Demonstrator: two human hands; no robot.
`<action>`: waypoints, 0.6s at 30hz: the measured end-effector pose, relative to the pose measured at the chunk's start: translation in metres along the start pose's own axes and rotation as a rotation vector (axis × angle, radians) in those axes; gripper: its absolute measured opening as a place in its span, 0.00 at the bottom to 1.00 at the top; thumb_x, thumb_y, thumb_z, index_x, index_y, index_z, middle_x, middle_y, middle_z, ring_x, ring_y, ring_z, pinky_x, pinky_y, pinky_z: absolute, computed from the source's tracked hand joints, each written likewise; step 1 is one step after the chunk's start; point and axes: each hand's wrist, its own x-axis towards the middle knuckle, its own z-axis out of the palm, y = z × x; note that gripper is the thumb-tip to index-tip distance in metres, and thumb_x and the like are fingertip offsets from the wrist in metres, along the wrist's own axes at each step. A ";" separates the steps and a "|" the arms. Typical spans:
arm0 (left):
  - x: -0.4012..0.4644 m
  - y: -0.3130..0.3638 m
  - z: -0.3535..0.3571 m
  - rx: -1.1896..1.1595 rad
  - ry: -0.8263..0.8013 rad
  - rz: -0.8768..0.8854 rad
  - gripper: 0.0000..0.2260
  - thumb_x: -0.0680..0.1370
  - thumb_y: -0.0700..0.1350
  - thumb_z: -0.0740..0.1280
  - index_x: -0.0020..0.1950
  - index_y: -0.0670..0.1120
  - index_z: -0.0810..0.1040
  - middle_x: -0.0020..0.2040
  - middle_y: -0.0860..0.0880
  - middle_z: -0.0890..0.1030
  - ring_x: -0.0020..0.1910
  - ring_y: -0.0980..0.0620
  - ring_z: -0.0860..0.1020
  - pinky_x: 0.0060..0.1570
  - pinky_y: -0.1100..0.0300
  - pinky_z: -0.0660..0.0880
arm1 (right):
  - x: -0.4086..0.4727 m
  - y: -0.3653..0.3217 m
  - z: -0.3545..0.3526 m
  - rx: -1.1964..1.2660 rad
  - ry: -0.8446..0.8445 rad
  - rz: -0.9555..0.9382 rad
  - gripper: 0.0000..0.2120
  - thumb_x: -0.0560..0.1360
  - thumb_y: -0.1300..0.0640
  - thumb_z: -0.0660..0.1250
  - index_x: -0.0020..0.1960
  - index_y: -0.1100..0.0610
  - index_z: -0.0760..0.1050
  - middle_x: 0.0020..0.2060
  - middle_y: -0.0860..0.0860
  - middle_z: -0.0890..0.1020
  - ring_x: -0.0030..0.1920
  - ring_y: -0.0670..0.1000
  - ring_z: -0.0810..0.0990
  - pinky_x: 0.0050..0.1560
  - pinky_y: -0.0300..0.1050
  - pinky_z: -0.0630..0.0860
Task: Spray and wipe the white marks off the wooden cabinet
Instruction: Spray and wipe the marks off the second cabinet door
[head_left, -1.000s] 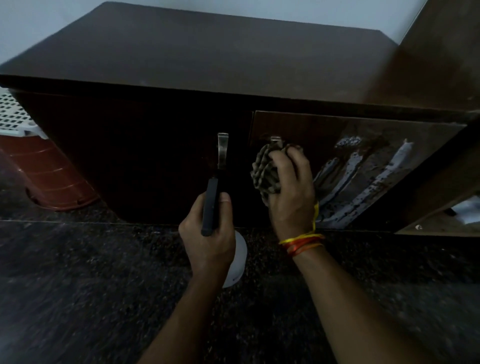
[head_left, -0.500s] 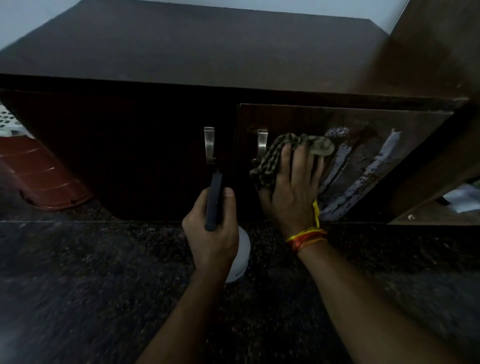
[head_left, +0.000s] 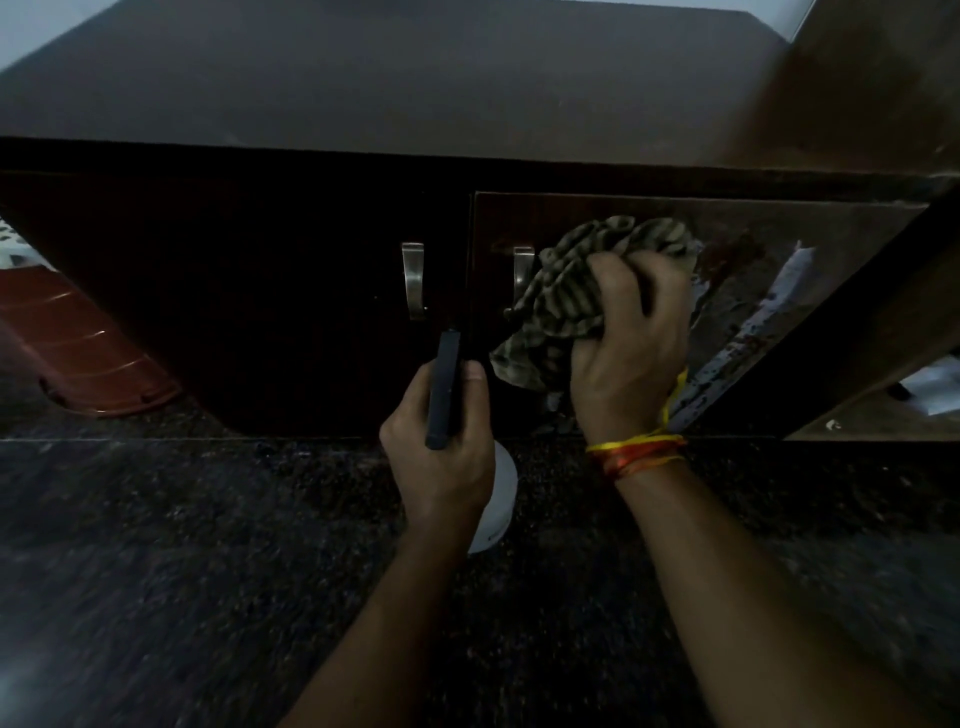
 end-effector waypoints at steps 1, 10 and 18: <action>-0.001 -0.001 -0.001 0.002 -0.001 0.001 0.07 0.77 0.59 0.62 0.41 0.71 0.74 0.36 0.47 0.77 0.28 0.43 0.76 0.26 0.43 0.74 | -0.003 0.001 0.002 -0.014 -0.011 -0.005 0.27 0.64 0.72 0.60 0.60 0.54 0.69 0.57 0.56 0.67 0.55 0.62 0.72 0.48 0.53 0.72; -0.005 -0.006 -0.001 -0.017 -0.015 -0.039 0.06 0.76 0.60 0.62 0.41 0.67 0.75 0.36 0.46 0.77 0.27 0.42 0.75 0.26 0.43 0.73 | -0.059 0.020 0.015 0.027 -0.298 0.172 0.20 0.65 0.75 0.64 0.54 0.61 0.76 0.57 0.65 0.73 0.56 0.65 0.74 0.53 0.56 0.77; -0.003 -0.009 0.002 -0.024 -0.018 -0.043 0.06 0.76 0.60 0.62 0.42 0.71 0.75 0.36 0.46 0.76 0.28 0.42 0.75 0.27 0.43 0.72 | -0.052 0.003 0.016 0.109 -0.136 0.357 0.21 0.65 0.75 0.64 0.55 0.60 0.75 0.56 0.62 0.71 0.52 0.60 0.75 0.48 0.45 0.74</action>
